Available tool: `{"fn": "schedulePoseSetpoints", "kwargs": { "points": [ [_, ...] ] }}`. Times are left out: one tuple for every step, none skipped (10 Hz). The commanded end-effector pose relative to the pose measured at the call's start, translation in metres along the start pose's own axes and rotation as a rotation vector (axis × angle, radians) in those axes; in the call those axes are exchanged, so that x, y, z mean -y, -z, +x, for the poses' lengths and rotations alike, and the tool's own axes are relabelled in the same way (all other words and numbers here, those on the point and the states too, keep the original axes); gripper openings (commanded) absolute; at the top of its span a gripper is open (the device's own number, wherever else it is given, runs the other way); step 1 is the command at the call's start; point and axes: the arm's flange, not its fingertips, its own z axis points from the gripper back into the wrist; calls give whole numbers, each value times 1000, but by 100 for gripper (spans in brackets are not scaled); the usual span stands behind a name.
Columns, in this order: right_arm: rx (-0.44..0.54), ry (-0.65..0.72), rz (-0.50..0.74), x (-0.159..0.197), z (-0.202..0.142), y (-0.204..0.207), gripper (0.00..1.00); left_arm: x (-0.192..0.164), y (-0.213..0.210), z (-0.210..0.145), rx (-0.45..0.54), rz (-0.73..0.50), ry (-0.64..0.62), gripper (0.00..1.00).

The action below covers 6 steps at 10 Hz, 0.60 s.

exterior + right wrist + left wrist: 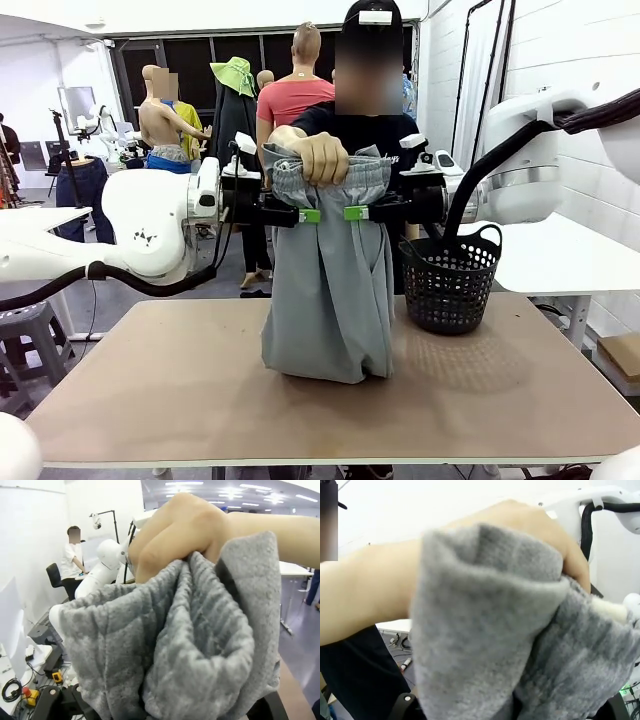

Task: Fold the training pants.
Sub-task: Release the ends of the Training pants and then grab the overlapped ends.

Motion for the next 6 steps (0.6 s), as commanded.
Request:
{"fn": "schedulePoseSetpoints", "kwargs": {
  "points": [
    [-31, -69, 0, 16, 1, 3, 100, -2, 9, 7, 55, 12, 32, 100],
    [-36, -63, -27, 19, 1, 1, 81, 0, 6, 9, 55, 31, 46, 80],
    [-50, -73, -44, 23, -1, 0, 61, 1, 4, 11, 88, 2, 7, 60],
    [-48, -72, -41, 27, -3, 0, 42, 1, 3, 10, 71, -2, -4, 40],
    [-29, -66, -42, 26, -3, -2, 22, 3, 1, 8, 34, -11, -26, 20],
    [-17, -67, -34, 27, -2, -3, 3, 1, -2, 6, 11, -7, -39, 0]
  ]
}}
